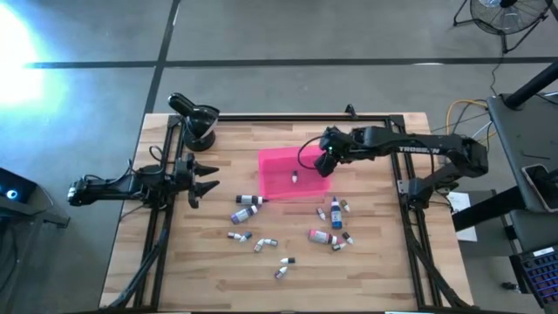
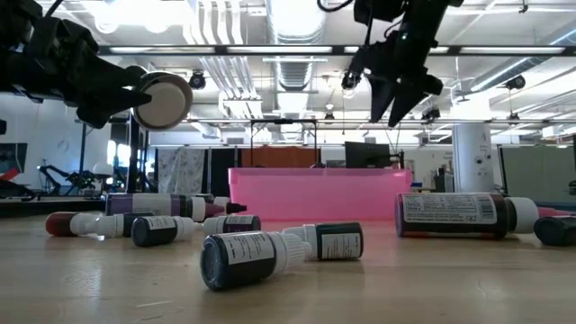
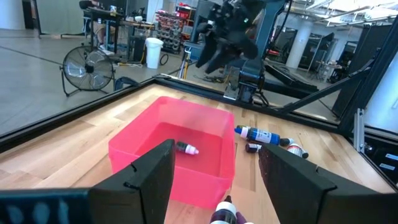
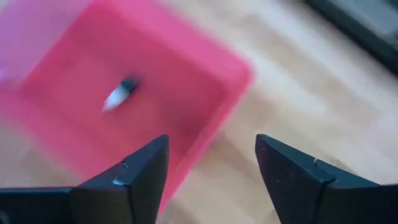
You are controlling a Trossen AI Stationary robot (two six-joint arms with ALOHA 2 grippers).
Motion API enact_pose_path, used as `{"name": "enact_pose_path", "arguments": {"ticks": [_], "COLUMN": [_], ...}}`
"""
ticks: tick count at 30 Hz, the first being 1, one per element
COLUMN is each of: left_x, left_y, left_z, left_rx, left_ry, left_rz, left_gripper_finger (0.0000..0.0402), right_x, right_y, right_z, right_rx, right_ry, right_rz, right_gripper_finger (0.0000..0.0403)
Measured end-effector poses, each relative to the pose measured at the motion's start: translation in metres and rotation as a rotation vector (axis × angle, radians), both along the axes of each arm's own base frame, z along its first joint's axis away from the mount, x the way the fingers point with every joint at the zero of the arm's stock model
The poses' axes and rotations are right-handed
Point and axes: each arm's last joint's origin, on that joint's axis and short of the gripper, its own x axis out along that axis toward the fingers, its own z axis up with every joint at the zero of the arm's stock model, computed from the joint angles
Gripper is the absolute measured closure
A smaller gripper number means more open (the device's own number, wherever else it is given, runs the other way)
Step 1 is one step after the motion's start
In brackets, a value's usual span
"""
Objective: Pick & Place food coloring
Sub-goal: Put the large blue food coloring bottle into the pink bin
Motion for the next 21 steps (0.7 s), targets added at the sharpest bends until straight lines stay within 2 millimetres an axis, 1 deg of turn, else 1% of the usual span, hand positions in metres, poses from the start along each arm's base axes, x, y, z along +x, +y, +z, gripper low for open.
{"name": "enact_pose_path", "arguments": {"ticks": [3, 5, 7, 10, 14, 16, 17, 19, 21], "left_x": [0.000, 0.000, 0.000, 0.000, 0.000, 0.000, 0.000, 0.000, 0.000], "left_y": [0.000, 0.000, 0.000, 0.000, 0.000, 0.000, 0.000, 0.000, 0.000], "left_z": [0.000, 0.000, 0.001, 0.001, 0.001, 0.001, 0.001, 0.001, 0.001], "left_rx": [0.000, 0.000, 0.000, 0.000, 0.000, 0.000, 0.000, 0.000, 0.000], "left_ry": [-0.001, -0.007, -0.016, -0.021, -0.022, -0.022, -0.022, -0.022, -0.022], "left_rz": [0.000, 0.000, 0.000, 0.000, 0.000, 0.000, 0.000, 0.000, 0.000], "left_gripper_finger": [0.0193, 0.0193, 0.0193, 0.0193, 0.0193, 0.0193, 0.0193, 0.0193, 0.0193], "right_x": [0.000, -0.003, -0.007, -0.016, -0.024, -0.026, -0.027, -0.029, -0.035], "right_y": [0.014, 0.028, 0.045, 0.075, 0.117, 0.131, 0.134, 0.132, 0.126], "right_z": [-0.002, -0.006, -0.010, -0.017, -0.024, -0.032, -0.038, -0.053, -0.067], "right_rx": [0.099, 0.156, 0.177, 0.172, 0.101, 0.098, 0.127, 0.229, 0.311], "right_ry": [0.027, 0.091, 0.155, 0.268, 0.294, 0.268, 0.246, 0.219, 0.200], "right_rz": [0.190, 0.290, 0.357, 0.464, 0.530, 0.472, 0.399, 0.169, -0.125], "right_gripper_finger": [0.0160, 0.0160, 0.0164, 0.0174, 0.0186, 0.0190, 0.0191, 0.0193, 0.0193]}}
